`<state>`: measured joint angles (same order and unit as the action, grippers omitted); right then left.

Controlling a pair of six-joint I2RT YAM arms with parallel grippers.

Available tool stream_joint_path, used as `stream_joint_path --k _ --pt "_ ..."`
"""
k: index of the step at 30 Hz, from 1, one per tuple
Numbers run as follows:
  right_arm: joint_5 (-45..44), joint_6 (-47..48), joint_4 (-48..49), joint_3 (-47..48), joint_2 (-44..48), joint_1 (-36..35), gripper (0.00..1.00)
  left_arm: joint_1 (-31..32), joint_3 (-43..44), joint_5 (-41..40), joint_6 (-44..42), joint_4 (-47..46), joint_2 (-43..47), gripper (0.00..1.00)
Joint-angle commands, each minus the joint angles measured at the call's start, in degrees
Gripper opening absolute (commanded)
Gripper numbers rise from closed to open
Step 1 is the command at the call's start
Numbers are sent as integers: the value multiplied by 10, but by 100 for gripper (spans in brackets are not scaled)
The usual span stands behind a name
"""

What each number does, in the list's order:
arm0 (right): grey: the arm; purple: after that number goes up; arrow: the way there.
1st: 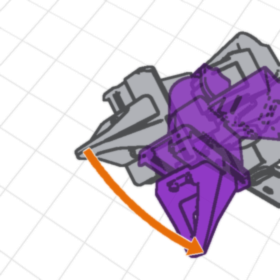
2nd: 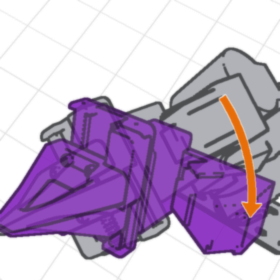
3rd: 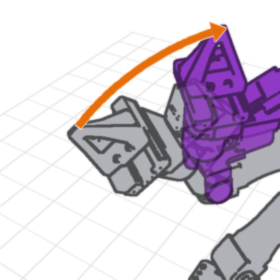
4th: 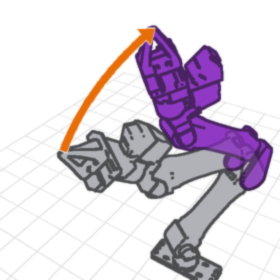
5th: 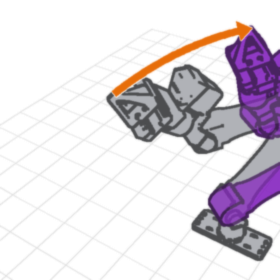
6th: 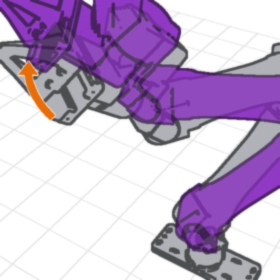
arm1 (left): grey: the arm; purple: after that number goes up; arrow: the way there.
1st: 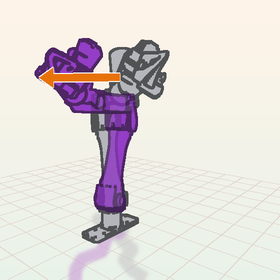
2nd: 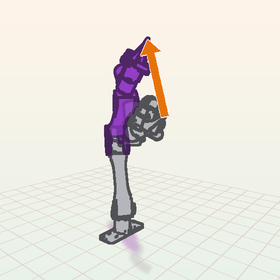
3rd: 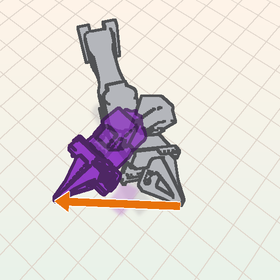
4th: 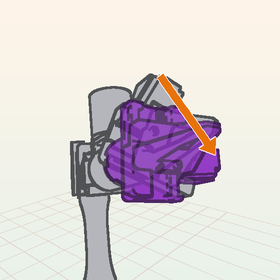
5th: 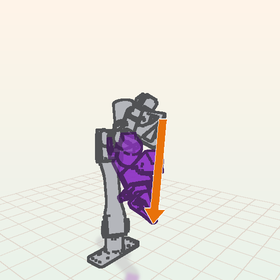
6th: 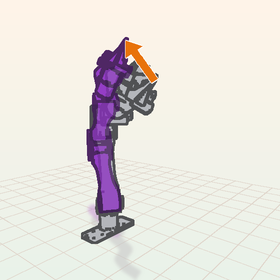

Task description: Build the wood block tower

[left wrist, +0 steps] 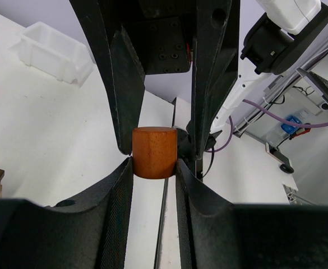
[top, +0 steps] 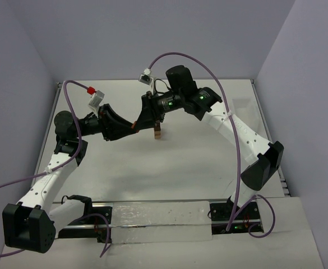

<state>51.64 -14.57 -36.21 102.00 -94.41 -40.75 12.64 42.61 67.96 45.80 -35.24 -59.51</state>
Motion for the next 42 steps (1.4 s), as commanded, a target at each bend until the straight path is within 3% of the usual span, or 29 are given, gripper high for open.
stream_joint_path --k 1,8,10,13,15,17,19,23,28,32,36,42 --pt "-6 10 0 26 13 -5 55 2 6 -1 -11 -6 2 11" --pt "-15 11 1 29 18 -5 24 2 4 -3 -24 11 4 12" --pt "-19 13 1 30 20 -4 19 2 3 -4 -32 21 6 18" --pt "-37 22 -6 31 24 2 4 2 13 -21 -71 96 9 48" --pt "-52 27 -11 33 25 6 1 2 20 -27 -89 133 9 78" --pt "-78 49 -27 38 27 17 0 0 30 -35 -122 181 13 91" --pt "-116 67 -40 43 29 28 0 -6 36 -44 -144 225 20 96" --pt "-199 113 -71 55 23 46 0 -25 64 -83 -190 314 26 99" --pt "-354 175 -79 58 2 49 0 -55 152 -193 -280 497 3 99" --pt "-445 210 -59 54 -26 48 0 -92 247 -242 -346 654 -73 99" --pt "-482 229 -65 80 -79 47 0 -151 263 -210 -340 660 -121 99" --pt "-492 250 -72 109 -132 47 0 -173 289 -263 -331 649 -133 99"
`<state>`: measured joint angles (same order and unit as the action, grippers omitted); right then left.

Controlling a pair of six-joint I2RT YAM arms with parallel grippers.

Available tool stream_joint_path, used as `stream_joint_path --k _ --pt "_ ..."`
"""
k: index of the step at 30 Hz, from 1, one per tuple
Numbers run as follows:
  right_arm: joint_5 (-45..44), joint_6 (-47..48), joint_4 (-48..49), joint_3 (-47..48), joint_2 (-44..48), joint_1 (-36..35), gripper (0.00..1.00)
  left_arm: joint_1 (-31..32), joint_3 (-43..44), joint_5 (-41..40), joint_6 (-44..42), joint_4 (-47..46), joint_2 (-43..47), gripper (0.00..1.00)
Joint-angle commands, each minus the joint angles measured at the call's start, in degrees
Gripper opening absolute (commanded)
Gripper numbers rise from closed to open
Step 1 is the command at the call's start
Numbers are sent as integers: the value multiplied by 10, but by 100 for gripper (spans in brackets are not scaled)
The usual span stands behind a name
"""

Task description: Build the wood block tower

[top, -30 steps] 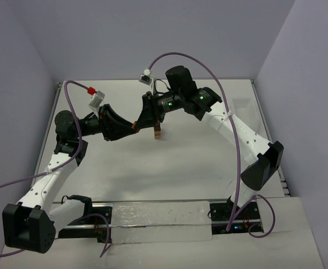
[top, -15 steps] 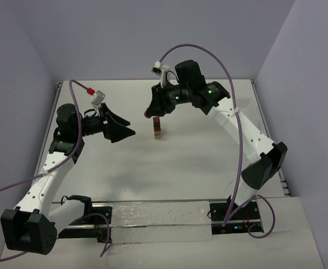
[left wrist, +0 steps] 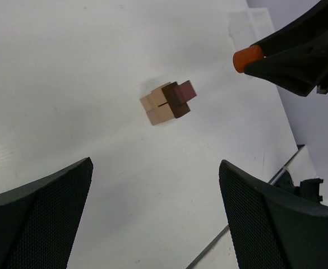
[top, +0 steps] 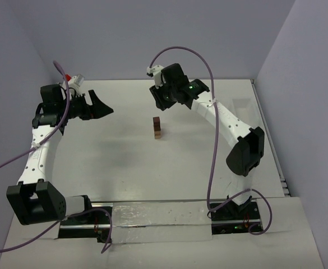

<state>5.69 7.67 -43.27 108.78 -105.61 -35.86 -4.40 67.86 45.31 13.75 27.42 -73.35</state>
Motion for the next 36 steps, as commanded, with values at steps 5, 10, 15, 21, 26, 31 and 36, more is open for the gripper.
stream_joint_path --k 5,10,15,21,26,31,36 --pt "-26 22 -4 53 -52 -3 0 -6 44 -77 -15 24 9 99" --pt "-24 9 9 39 -65 -5 0 -9 36 -66 -14 13 16 99" --pt "-37 -8 28 13 -59 -15 0 -10 40 -56 -13 14 14 99" --pt "-22 -27 76 -43 -23 -22 0 -10 41 -45 -11 12 12 99" --pt "-12 -29 96 -81 -8 -22 0 -10 42 -44 -10 11 14 99" --pt "-13 -29 100 -87 -7 -24 0 -10 41 -41 -9 8 14 99" --pt "-9 -30 100 -85 -8 -25 0 -10 38 -38 -9 4 14 99"
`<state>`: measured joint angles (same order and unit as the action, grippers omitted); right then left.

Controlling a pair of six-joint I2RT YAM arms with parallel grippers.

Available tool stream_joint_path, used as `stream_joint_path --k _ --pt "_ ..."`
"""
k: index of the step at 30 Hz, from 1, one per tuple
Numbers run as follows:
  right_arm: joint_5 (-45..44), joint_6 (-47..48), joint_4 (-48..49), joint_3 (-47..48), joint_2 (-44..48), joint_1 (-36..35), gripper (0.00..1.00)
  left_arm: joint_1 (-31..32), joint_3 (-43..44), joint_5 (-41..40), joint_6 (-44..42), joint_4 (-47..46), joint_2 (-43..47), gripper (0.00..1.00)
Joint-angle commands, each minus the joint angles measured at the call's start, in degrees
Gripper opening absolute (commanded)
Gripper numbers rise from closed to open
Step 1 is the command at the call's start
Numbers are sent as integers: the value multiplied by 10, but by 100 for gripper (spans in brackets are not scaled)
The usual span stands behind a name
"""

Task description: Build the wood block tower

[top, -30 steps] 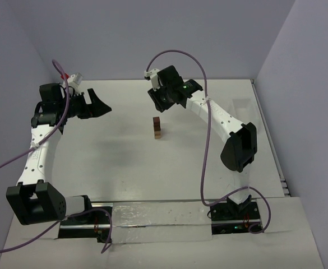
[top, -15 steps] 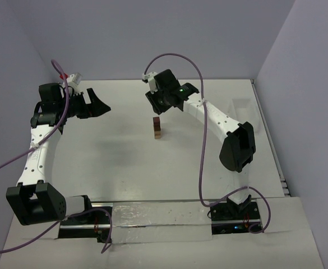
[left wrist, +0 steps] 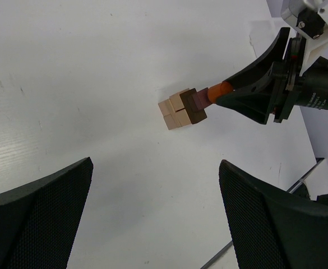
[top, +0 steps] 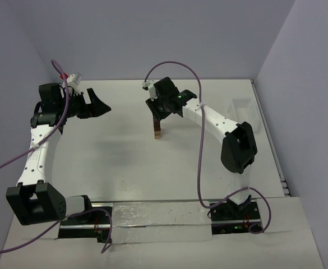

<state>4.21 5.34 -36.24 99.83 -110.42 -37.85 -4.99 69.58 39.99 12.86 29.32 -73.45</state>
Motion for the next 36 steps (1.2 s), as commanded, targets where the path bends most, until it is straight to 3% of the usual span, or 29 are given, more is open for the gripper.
stream_joint_path --k 1,13,21,36 --pt "5 -8 29 5 40 -6 0 -4 19 17 0 -15 15 99" --pt "6 -10 16 27 22 -7 2 -4 19 17 -1 -14 16 99" --pt "11 -9 12 29 16 -7 11 -4 14 18 0 -16 17 99" --pt "7 -8 4 43 -1 -9 11 -4 14 22 0 -18 16 99"
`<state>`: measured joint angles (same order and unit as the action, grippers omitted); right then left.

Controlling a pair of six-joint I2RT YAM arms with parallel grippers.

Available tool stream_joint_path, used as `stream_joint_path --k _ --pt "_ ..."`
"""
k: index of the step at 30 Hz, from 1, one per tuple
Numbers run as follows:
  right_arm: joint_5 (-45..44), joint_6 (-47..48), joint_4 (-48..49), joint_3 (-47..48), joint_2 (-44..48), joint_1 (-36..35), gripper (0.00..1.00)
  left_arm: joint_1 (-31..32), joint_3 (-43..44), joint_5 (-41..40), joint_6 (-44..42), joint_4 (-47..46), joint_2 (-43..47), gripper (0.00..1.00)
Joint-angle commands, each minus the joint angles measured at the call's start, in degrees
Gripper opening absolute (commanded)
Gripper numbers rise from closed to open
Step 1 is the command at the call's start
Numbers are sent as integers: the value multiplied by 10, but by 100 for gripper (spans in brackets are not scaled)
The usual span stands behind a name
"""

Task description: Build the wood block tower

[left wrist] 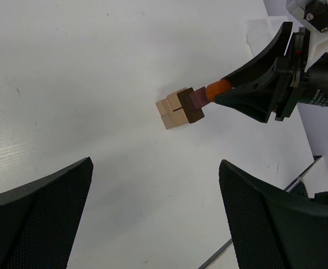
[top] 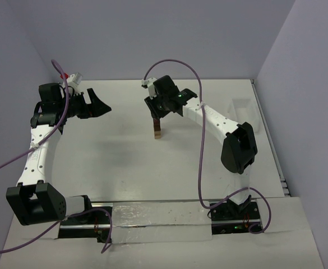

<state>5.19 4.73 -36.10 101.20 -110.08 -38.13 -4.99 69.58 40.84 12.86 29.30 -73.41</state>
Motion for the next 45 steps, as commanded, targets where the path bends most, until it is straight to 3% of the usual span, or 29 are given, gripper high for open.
stream_joint_path --k 1,45 --pt "-3 -2 2 31 -6 -6 12 -4 14 13 0 -18 15 99" --pt "-8 3 -20 41 -23 -5 15 -4 14 14 2 -18 11 99"
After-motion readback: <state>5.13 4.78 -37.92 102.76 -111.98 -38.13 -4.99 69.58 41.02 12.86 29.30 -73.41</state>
